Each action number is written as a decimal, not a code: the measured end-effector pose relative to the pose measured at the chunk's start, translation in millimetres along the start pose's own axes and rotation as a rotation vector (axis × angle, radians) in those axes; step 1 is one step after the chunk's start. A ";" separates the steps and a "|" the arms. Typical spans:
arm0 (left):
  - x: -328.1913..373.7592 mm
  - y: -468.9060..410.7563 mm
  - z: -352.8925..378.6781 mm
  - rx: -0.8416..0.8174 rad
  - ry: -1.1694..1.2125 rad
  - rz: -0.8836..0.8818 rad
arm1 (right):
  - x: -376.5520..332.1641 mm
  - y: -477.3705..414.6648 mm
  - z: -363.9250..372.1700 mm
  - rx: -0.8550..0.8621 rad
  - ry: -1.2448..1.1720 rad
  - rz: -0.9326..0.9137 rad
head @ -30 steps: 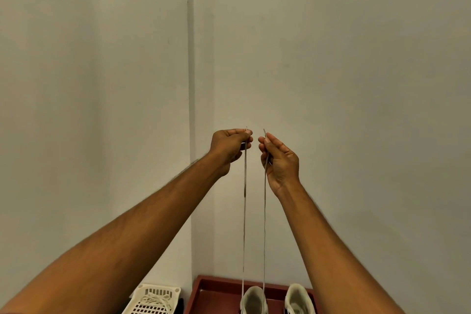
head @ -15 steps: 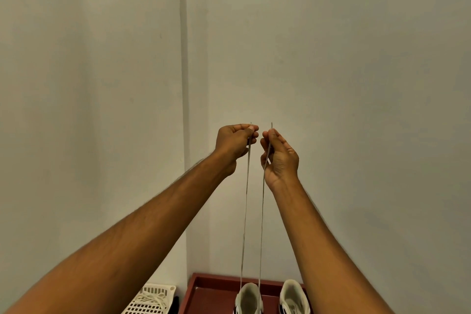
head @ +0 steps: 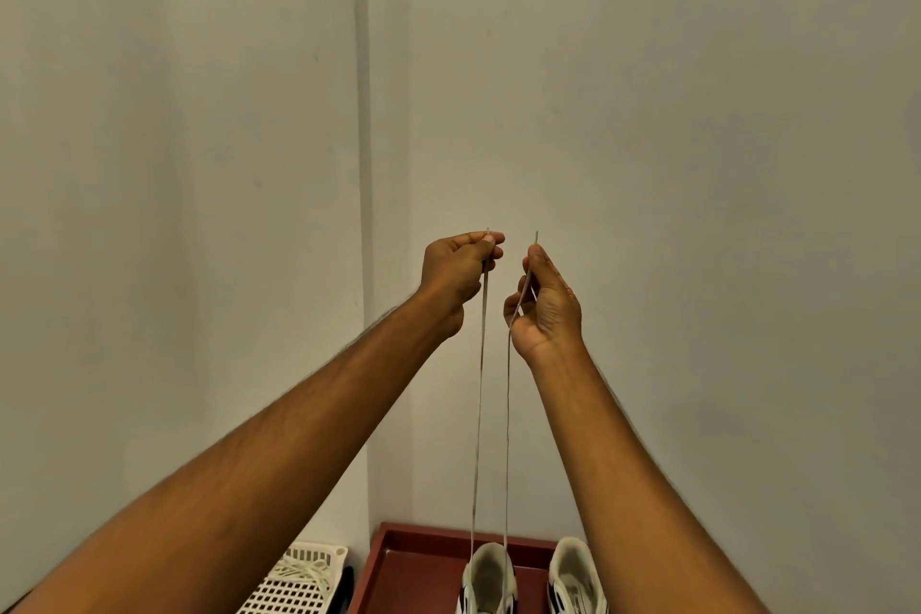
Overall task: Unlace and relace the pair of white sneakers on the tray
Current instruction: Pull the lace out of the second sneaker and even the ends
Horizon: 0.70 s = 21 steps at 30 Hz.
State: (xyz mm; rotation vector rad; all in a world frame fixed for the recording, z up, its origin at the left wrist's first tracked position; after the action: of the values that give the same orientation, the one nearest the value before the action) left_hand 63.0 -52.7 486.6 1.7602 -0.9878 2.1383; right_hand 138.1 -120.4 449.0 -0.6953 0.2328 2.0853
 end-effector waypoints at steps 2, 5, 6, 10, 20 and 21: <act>-1.3 -0.6 -0.9 0.000 0.004 0.000 | 1.3 -0.7 0.0 -0.002 0.005 0.000; -2.7 -0.9 -1.4 -0.004 0.014 -0.003 | 3.7 -1.4 0.2 -0.013 0.023 -0.003; -2.6 -1.2 -1.5 -0.004 0.017 -0.001 | 4.2 -1.8 0.4 -0.019 0.033 -0.005; -2.2 -2.0 -2.2 -0.004 0.022 0.006 | 1.5 -1.7 2.6 -0.042 0.115 -0.024; -6.6 -5.1 -10.6 0.009 0.021 -0.002 | -5.6 -4.2 2.6 -0.042 0.257 -0.121; -6.7 -4.9 -11.1 0.006 0.016 0.003 | -6.0 -4.3 1.5 -0.045 0.253 -0.117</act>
State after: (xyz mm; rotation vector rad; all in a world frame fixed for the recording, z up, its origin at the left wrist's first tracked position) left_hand 58.7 -40.6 481.3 1.7434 -0.9812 2.1558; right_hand 143.7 -121.5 454.0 -0.9780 0.2804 1.8951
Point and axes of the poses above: each hand's wrist, its own y-axis away from the middle knuckle, its own z-axis out of the palm, x = y × z, the point moved 1 cm from there along -y, towards the middle knuckle, and after that the axes turned 3 degrees about -y, right-handed, at the moved point
